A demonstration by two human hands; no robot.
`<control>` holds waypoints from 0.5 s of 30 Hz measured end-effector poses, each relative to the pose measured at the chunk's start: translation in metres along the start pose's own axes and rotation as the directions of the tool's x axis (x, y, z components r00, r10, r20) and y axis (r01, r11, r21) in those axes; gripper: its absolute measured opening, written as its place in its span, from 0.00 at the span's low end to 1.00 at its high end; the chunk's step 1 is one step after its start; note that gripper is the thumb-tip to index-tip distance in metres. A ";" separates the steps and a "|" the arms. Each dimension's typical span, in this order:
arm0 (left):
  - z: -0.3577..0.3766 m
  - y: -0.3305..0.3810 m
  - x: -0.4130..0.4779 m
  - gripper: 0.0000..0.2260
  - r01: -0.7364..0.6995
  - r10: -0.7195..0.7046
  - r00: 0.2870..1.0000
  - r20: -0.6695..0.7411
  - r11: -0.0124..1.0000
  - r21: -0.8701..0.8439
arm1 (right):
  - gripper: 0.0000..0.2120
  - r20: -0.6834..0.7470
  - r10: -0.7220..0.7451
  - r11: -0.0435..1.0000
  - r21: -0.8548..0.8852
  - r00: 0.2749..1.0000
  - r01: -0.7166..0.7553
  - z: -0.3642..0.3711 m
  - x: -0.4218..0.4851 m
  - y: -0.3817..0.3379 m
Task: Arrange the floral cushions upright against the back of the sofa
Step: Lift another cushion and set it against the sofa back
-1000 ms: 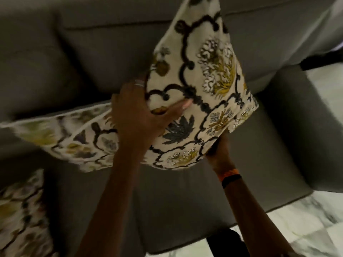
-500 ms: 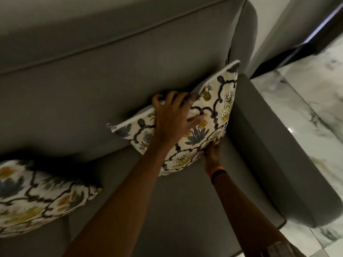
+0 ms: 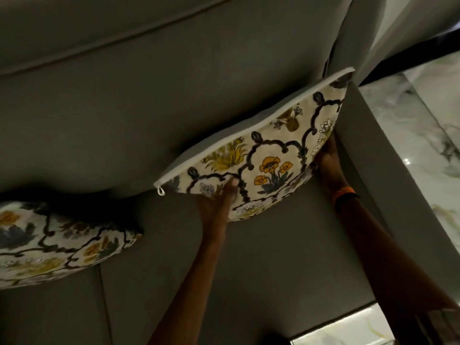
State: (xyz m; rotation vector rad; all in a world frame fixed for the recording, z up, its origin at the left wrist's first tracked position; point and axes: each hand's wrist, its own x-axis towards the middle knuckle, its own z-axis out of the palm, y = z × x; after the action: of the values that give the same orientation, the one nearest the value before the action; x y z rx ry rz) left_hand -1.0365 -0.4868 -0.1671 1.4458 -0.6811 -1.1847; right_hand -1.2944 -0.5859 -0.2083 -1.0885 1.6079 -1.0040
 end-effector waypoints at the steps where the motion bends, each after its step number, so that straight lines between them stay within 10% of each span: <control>1: 0.003 0.004 0.006 0.28 -0.023 0.022 0.999 0.023 0.999 0.027 | 0.31 -0.022 0.005 1.000 0.001 1.000 -0.005 -0.003 -0.001 0.002; 8: -0.001 0.000 0.037 0.44 0.115 -0.139 0.982 0.132 0.978 0.177 | 0.29 -0.177 0.079 0.996 -0.037 0.981 -0.087 0.003 -0.017 0.025; 15: -0.121 -0.025 -0.002 0.56 -0.102 0.011 0.964 0.266 0.939 0.330 | 0.33 -0.576 0.102 0.938 -0.215 0.811 -0.271 0.125 -0.166 0.039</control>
State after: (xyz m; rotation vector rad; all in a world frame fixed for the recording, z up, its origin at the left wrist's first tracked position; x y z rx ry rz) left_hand -0.9307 -0.4330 -0.2010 1.5538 -1.1509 -1.2679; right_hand -1.1513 -0.4324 -0.2353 -0.8279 2.3549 -1.0291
